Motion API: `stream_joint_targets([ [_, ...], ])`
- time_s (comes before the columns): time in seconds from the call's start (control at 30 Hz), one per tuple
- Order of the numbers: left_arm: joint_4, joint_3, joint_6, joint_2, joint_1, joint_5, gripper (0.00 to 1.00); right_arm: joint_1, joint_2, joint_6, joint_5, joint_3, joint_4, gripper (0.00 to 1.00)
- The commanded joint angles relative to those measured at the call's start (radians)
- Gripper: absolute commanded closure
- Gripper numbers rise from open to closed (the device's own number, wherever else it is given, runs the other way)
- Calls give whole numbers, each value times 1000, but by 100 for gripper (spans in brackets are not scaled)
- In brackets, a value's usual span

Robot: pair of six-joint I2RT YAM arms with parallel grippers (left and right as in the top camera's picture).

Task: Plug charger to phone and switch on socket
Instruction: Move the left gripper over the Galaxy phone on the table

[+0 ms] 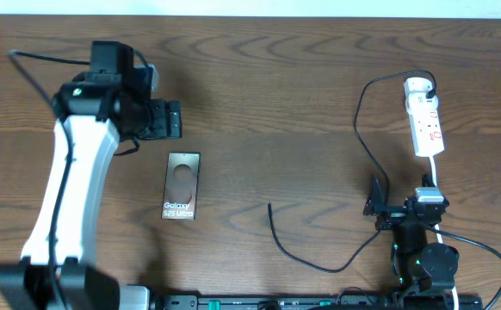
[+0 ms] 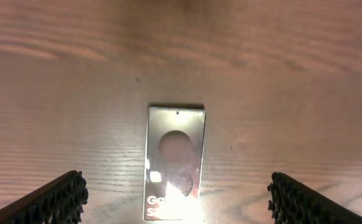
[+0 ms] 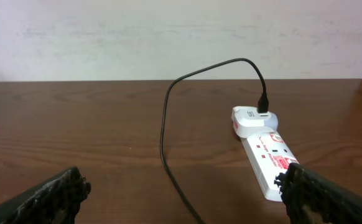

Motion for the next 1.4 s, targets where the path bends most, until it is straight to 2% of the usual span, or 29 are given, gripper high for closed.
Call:
stream_joint_targets([
  [0.0, -20, 13, 2, 77, 4, 44, 8, 7, -5, 10, 8, -1, -4, 1],
  [0.2, -58, 9, 6, 185, 2, 33, 8, 7, -5, 10, 8, -1, -4, 0],
  [0.5, -15, -63, -1, 199, -55, -80, 8, 7, -5, 10, 8, -1, -4, 1],
  [0.7, 12, -90, -89, 199, -132, -206, 8, 7, -5, 10, 8, -1, -4, 1],
  [0.9, 65, -134, -108, 194, -188, -205, 8, 7, -5, 10, 8, -1, -4, 1],
  [1.37, 106, -245, -108, 126, -192, -201, 8, 7, -5, 10, 8, -1, -4, 1],
])
